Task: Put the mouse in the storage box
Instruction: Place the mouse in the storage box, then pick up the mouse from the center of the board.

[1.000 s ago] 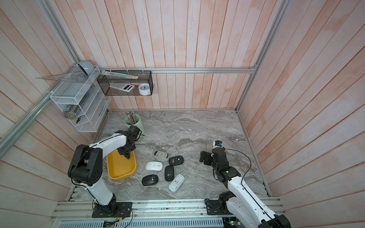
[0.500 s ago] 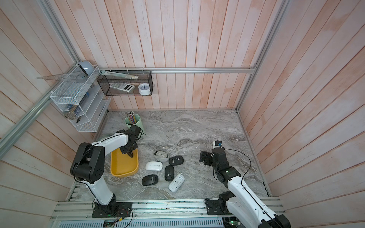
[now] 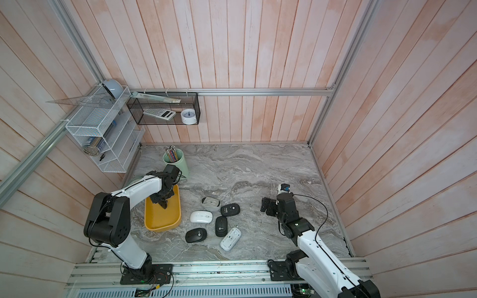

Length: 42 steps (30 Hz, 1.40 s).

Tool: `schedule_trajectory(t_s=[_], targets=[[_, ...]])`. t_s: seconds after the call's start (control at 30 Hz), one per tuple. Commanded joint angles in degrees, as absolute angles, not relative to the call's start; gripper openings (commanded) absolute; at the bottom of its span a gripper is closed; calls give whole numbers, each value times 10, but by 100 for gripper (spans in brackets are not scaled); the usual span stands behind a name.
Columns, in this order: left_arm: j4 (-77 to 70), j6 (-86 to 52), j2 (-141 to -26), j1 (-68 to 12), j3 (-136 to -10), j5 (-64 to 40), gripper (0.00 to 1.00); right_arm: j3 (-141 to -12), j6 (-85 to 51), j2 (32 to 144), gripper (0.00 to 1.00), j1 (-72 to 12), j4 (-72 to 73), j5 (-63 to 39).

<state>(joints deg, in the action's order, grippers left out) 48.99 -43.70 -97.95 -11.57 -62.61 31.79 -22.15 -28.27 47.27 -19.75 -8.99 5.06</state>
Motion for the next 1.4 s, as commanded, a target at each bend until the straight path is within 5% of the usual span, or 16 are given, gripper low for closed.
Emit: schedule_trajectory(t_s=[0.0, 0.17, 0.37, 0.83, 1.0, 1.37], targets=[[502, -424, -992, -103, -622, 343, 19, -225, -280, 472, 96, -200, -89, 61], [496, -419, -1017, -103, -630, 345, 21, -225, -280, 472, 96, -201, -89, 62], [488, -417, -1040, -114, -646, 332, 44, -225, -280, 474, 96, -201, -88, 62], [477, -418, -1033, -137, -671, 301, 67, -227, -276, 476, 96, -205, -87, 59], [434, -421, -947, -136, -618, 267, 73, -245, -259, 486, 96, -224, -100, 43], [362, -370, -563, -108, -472, 235, 85, -375, -226, 646, 97, -463, -142, 151]])
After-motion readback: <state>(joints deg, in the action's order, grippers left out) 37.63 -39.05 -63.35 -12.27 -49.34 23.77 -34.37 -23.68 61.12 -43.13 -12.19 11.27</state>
